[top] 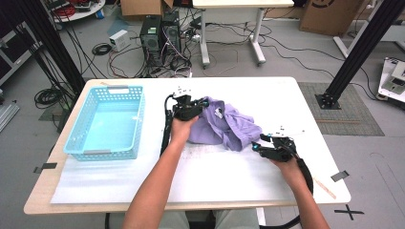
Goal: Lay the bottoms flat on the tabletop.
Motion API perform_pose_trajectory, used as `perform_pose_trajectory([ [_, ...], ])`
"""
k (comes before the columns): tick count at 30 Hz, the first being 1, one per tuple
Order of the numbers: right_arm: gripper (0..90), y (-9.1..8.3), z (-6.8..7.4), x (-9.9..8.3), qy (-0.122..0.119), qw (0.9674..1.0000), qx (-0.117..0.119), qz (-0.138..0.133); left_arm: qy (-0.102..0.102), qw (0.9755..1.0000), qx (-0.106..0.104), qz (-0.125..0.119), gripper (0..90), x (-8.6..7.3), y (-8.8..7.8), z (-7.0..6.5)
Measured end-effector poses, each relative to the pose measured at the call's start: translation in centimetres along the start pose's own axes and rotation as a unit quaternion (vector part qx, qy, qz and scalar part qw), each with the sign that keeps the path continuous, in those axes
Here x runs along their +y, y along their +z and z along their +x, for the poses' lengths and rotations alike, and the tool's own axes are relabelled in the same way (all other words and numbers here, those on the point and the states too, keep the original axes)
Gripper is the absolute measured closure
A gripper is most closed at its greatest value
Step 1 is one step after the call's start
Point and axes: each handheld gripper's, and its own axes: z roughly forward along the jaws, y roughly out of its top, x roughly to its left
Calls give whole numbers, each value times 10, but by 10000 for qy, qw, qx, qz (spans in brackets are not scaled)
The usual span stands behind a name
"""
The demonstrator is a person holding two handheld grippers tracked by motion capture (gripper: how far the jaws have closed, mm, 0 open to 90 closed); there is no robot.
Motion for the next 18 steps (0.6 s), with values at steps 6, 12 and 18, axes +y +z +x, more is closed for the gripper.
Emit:
perform_pose_trajectory([
  [6,352,17,13,13,-384,9986,370,19,-14,9999,11,-110,784,2,-4,10],
  [12,296,34,21,30,-820,9960,336,-118,85,9999,-59,-43,782,1,-7,11],
  [18,364,56,20,33,-1143,9929,275,201,172,9998,-74,-5,781,1,-14,12],
])
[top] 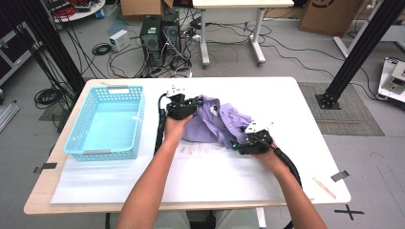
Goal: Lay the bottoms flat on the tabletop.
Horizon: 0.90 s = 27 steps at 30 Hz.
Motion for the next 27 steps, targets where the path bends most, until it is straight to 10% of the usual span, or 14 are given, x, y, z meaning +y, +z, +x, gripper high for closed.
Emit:
perform_pose_trajectory([
  [4,791,0,-5,4,-76,9999,-155,4,-17,10000,21,20,779,-4,-4,2],
  [6,862,-3,-8,8,-21,9997,-234,-60,-17,10000,45,29,778,-6,-6,4],
  [17,868,-10,-55,24,1162,9903,-474,-602,-133,9997,198,69,601,-12,-13,19],
  [27,867,7,-91,44,1843,9745,-1248,-282,82,9997,-37,225,426,-17,-32,20],
])
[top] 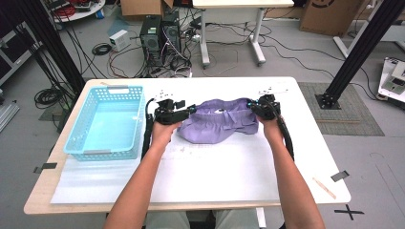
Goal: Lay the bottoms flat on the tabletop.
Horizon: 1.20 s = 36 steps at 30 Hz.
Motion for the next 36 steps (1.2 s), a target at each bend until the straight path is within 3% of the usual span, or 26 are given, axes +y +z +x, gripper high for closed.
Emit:
perform_pose_trajectory([
  [2,853,4,-3,-1,209,9997,-100,48,28,9998,3,196,409,-8,1,1],
  [4,764,3,-6,-2,412,9991,110,-20,60,9987,-66,495,394,-19,4,2],
  [6,695,-4,-7,-4,444,9988,176,-100,112,9964,-172,823,369,-28,10,2],
  [9,590,-21,-11,-10,572,9976,242,-314,199,9930,-111,1155,351,-39,17,1],
  [12,536,-38,-15,-23,558,9972,212,-454,254,9906,-58,1342,459,-46,21,-1],
  [16,510,-52,-20,-43,583,9964,293,-548,529,9887,7,1402,721,-46,23,-8],
  [19,505,-57,-24,-45,732,9948,399,-583,527,9898,65,1326,857,-44,22,-11],
  [22,505,-58,-28,-42,944,9907,638,-741,579,9905,76,1247,869,-42,21,-12],
  [25,512,-53,-29,-35,947,9904,753,-673,575,9907,100,1228,871,-42,20,-11],
  [29,516,-45,-26,-21,887,9907,956,-393,456,9930,136,1085,870,-42,19,-10],
  [33,483,-46,-22,-15,619,9945,732,-434,373,9950,197,904,871,-39,15,-5],
  [36,449,-46,-23,-25,453,9971,567,-221,260,9964,235,770,871,-38,12,-2],
])
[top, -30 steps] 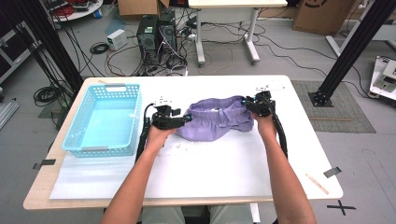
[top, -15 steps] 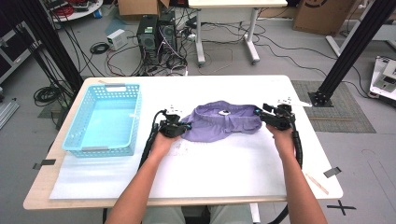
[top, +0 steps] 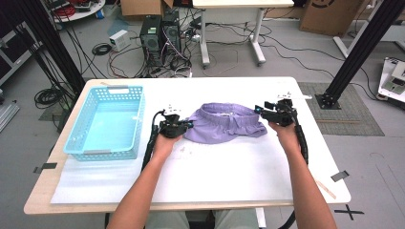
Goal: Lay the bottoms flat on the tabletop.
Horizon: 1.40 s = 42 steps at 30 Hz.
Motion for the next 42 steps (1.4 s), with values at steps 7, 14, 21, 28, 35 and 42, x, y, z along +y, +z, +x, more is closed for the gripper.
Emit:
perform_pose_trajectory([
  [7,368,-4,10,-44,-294,9989,117,358,-18,10000,-17,-65,872,-2,-3,0],
  [14,737,18,23,-56,-755,9907,50,1128,1,9998,-137,-167,872,-6,-10,-8],
  [21,867,-7,29,-52,-936,9906,192,975,87,9989,-286,-360,872,-10,-32,-21],
  [28,868,-47,39,-53,-847,9942,337,578,327,9974,-444,-468,872,-11,-57,-40],
  [35,867,-79,51,-37,-926,9944,324,399,362,9936,-707,-799,872,0,-77,-48],
  [42,866,-61,42,-9,-719,9968,170,318,221,9958,-348,-818,872,13,-65,-36],
])
